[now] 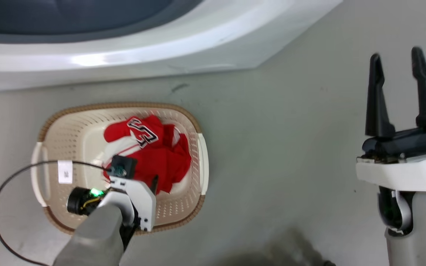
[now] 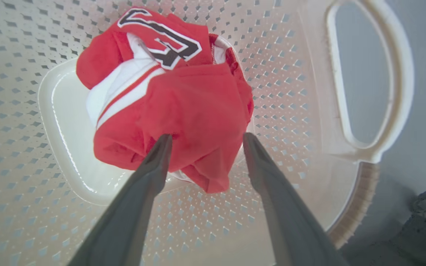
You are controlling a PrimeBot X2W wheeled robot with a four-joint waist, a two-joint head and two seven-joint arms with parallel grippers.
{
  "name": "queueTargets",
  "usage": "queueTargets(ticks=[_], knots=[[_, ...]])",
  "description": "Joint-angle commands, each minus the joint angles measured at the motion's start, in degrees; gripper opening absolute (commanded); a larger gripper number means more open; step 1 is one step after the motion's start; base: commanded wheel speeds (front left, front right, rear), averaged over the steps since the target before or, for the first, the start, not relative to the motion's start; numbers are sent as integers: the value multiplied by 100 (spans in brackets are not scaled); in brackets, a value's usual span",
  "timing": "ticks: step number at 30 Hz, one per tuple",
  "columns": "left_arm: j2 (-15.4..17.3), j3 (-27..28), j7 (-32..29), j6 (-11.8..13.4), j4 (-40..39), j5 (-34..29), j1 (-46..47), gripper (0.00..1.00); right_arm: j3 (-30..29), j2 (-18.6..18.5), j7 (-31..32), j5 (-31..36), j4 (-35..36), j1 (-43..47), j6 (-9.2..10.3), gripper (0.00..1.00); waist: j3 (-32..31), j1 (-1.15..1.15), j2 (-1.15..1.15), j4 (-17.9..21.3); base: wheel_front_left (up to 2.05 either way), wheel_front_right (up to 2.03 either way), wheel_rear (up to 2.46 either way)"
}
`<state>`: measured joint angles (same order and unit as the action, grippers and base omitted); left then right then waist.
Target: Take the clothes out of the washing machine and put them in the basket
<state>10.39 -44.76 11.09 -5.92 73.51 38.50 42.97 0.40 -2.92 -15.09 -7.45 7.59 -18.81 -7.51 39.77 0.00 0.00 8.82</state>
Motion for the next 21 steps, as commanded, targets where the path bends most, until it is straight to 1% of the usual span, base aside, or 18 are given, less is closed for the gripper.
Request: queueTargets(ticks=[1,4,5,9,14,21], knots=[[-19,-8,186,-19,5,-4,-179,100,14,6,-11,70,-46,155,4,100,-486,0,0,-198,0,0,0],[-91,-30,326,-49,-42,-17,-352,100,-10,6,-10,112,-111,322,4,100,-835,0,0,-326,0,0,0],[-91,-30,326,-49,-42,-17,-352,100,-10,6,-10,112,-111,322,4,100,-835,0,0,-326,0,0,0],[-94,36,407,-34,-200,-17,-558,100,2,5,-10,182,-167,538,4,100,-1267,0,0,-477,0,0,0],[79,419,408,221,-1035,-123,-940,100,-23,6,-11,239,-214,783,4,100,-1727,0,0,-650,0,0,0],[247,1178,410,588,-2387,-581,-1672,100,-34,5,-10,289,-270,1122,4,100,-2281,0,0,-820,0,0,0]])
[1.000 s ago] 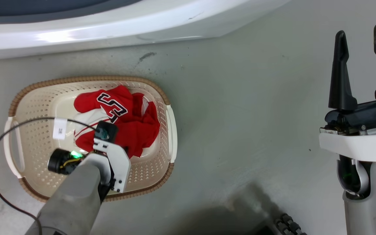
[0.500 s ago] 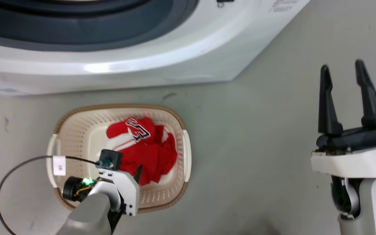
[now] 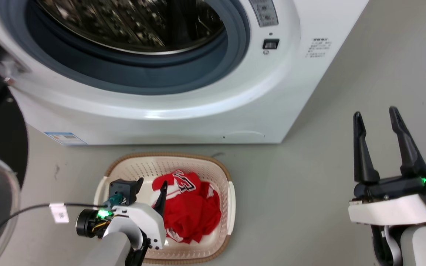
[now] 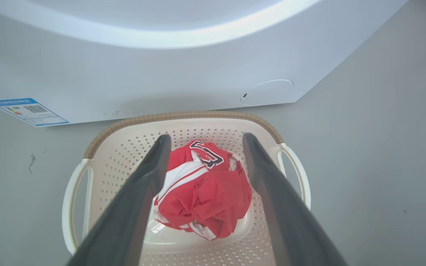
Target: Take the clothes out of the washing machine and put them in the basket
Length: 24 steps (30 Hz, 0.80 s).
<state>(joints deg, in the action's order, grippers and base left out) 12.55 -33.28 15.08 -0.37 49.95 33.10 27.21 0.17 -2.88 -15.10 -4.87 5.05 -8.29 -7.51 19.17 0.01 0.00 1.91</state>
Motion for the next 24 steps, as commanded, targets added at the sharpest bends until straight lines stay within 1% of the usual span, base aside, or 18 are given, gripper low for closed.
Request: queueTargets(ticks=[1,6,14,19,24], knots=[[41,164,12,78,-238,-124,-209,100,-2,3,-9,33,-24,122,4,100,-294,-1,0,-149,0,0,0],[-42,891,12,257,-1260,-497,-824,100,25,2,-10,31,-66,364,4,100,-658,-1,0,-220,0,0,0],[-291,1960,13,538,-2808,-1389,-1640,100,24,3,-9,7,-88,619,4,100,-1083,-1,0,-268,0,0,0],[-507,2527,13,481,-3587,-1850,-2072,100,-8,3,-9,-10,-90,746,4,100,-1309,-1,0,-243,0,0,0],[-671,2911,13,480,-4148,-2305,-2468,100,-23,3,-10,-23,-108,914,4,100,-1541,-1,0,-213,0,0,0]])
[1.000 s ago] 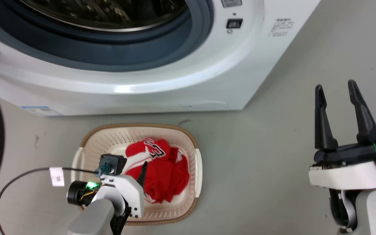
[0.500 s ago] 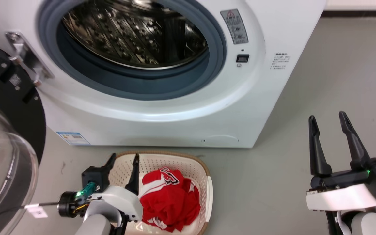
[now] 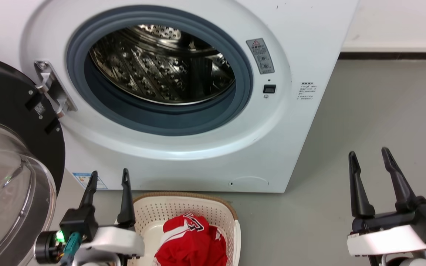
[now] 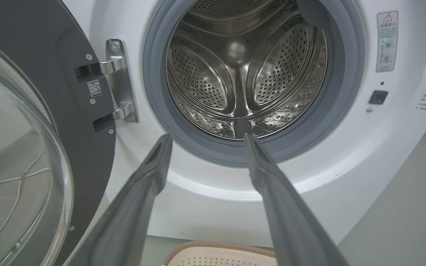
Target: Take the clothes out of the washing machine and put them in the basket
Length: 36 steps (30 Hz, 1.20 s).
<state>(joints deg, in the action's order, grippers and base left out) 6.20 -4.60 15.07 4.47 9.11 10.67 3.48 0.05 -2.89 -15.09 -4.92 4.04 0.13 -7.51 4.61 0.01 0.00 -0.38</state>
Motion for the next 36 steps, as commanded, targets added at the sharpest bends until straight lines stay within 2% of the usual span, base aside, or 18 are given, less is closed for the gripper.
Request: queueTargets(ticks=[1,10,30,31,35,36], knots=[[-64,105,14,-4,-142,-128,-178,100,-13,4,-10,-21,-8,120,4,100,-139,-1,0,22,0,0,0],[-244,398,14,-71,-649,-523,-669,100,-36,4,-11,-2,-8,462,4,100,-387,-1,0,52,0,0,0],[-333,512,15,-164,-665,-647,-861,100,11,4,-11,-112,-44,685,4,100,-509,-1,0,105,0,0,0],[-321,497,0,-144,-651,-672,-806,0,11,0,0,-64,-54,607,0,0,-510,-1,0,106,0,0,0],[-325,498,-43,-150,-427,-629,-852,0,34,1,6,-103,-248,634,0,0,-511,-1,0,106,0,0,0],[-325,538,-123,-180,-375,-386,-795,0,39,-10,42,-364,-262,622,0,0,-509,-1,0,104,0,0,0]])
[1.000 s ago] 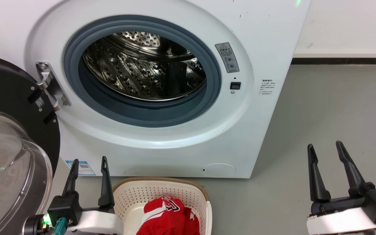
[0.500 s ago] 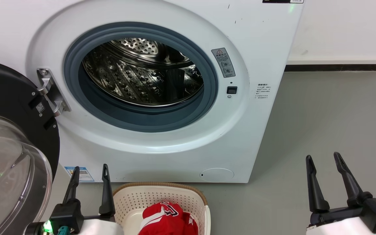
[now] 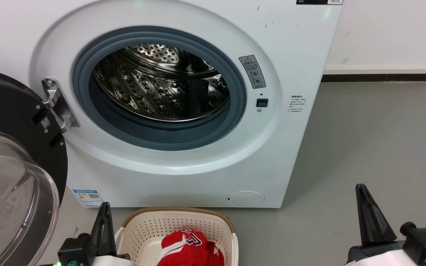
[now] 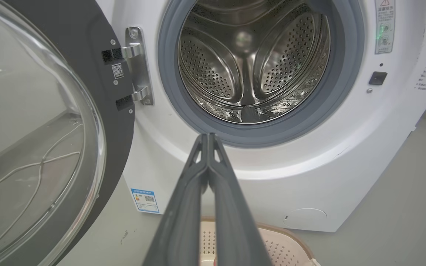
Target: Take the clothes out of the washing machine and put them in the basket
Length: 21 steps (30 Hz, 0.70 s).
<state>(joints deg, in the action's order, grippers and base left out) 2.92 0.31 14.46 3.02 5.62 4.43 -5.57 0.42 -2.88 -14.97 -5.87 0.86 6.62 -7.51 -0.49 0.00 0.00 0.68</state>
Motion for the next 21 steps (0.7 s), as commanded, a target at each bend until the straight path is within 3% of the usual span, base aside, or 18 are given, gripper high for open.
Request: queueTargets(ticks=[1,21], knots=[[3,60,-98,-50,-8,362,131,0,2,-21,52,-401,37,-42,0,0,2,0,0,-2,0,0,0],[2,183,-577,-300,174,2453,384,0,-12,-145,446,-2587,-348,-381,1,0,12,0,0,-12,0,0,0]])
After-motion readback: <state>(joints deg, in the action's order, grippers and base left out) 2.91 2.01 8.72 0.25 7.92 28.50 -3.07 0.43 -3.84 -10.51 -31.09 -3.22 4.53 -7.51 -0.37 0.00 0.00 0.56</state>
